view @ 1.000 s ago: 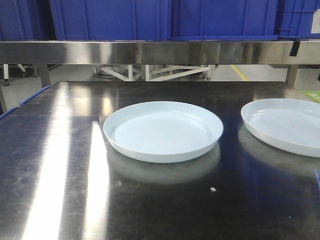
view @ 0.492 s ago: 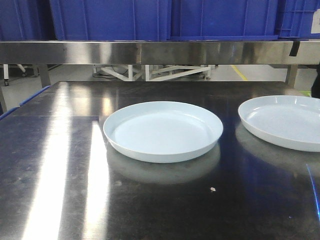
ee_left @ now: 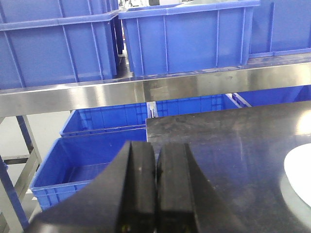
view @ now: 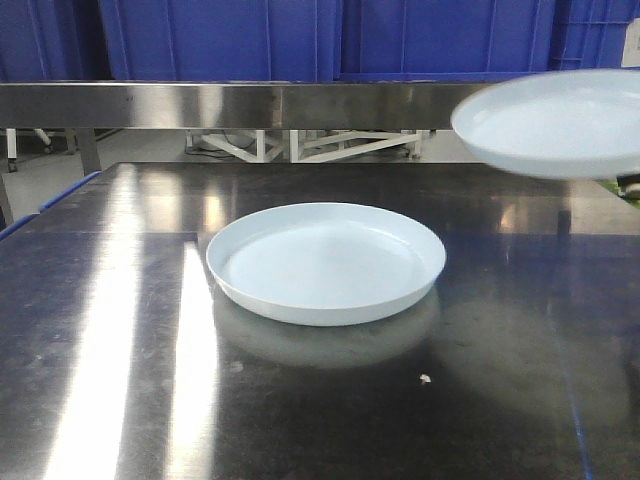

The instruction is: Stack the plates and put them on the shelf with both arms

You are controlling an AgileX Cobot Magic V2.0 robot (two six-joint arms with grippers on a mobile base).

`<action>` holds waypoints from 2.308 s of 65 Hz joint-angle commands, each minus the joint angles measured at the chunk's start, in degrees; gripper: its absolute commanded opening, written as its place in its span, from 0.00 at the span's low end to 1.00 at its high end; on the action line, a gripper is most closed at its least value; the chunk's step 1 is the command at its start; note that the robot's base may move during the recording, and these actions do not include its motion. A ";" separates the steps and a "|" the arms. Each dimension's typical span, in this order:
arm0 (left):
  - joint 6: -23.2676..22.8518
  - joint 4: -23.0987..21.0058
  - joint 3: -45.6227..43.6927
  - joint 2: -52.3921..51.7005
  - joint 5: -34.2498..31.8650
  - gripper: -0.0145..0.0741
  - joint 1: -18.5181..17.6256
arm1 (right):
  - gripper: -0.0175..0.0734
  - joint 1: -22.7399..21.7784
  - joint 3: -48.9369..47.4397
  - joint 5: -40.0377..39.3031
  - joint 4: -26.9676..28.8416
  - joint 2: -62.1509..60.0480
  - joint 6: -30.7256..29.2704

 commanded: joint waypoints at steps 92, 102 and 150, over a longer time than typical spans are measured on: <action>-0.36 -0.43 -1.75 0.25 -4.70 0.26 0.03 | 0.65 26.52 2.11 -11.69 4.34 8.90 2.99; -0.36 -0.43 -1.75 0.25 -4.70 0.26 0.03 | 0.65 26.71 2.11 -11.91 1.61 8.90 7.74; -0.36 -0.43 -1.75 0.25 -4.70 0.26 0.03 | 0.65 30.64 4.87 -15.33 -1.17 10.65 12.86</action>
